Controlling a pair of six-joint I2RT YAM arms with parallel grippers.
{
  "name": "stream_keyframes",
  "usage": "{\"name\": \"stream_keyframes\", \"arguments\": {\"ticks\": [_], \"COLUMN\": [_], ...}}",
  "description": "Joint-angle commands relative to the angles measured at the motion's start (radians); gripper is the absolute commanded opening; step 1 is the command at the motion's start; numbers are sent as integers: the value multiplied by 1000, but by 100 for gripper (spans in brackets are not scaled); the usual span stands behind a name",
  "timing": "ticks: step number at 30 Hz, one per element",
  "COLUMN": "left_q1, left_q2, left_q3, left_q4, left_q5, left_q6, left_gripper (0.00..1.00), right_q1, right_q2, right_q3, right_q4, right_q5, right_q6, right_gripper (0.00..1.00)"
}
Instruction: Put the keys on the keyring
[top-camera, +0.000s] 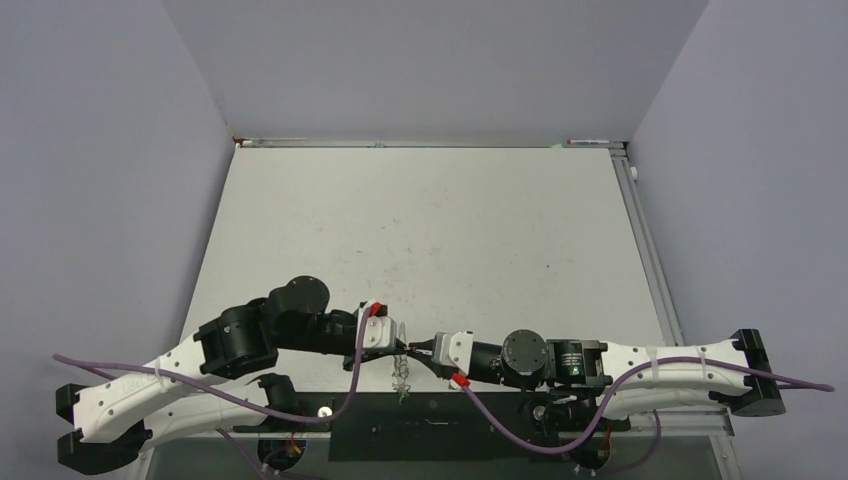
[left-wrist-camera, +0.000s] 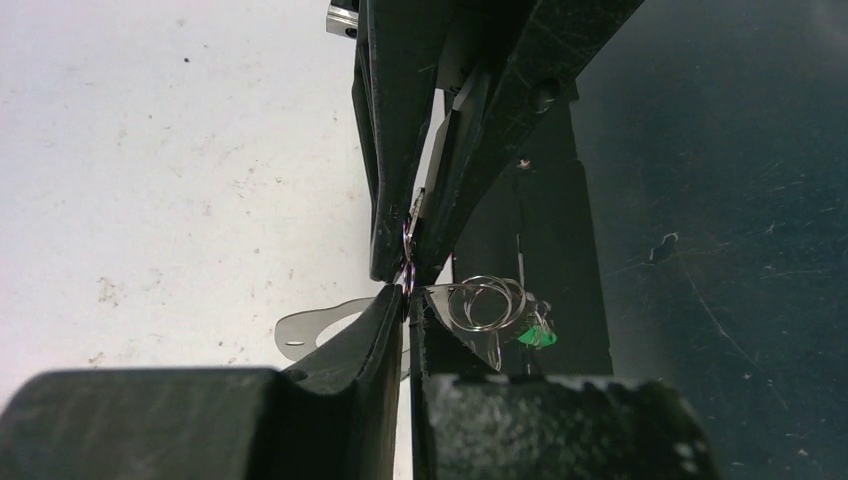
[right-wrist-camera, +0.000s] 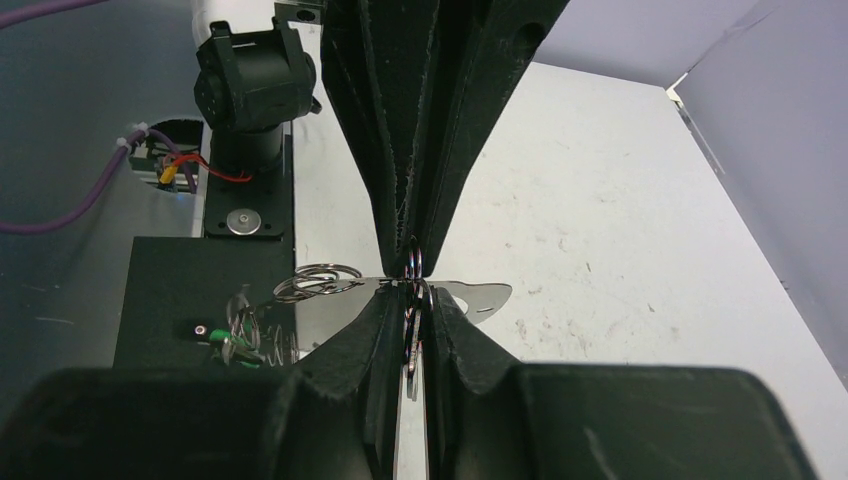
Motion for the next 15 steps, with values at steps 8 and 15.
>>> {"name": "stream_keyframes", "arguments": {"ticks": [8,15], "left_q1": [28,79], "left_q2": [-72,-114], "left_q3": [-10,-42], "left_q4": [122,184], "left_q5": [-53,-29], "left_q6": [-32,-54], "left_gripper": [0,0], "right_q1": [13,12], "right_q2": [40,58], "right_q3": [36,38], "right_q4": [96,82], "right_q5": [27,43], "right_q6": [57,93], "right_gripper": [9,47]}}
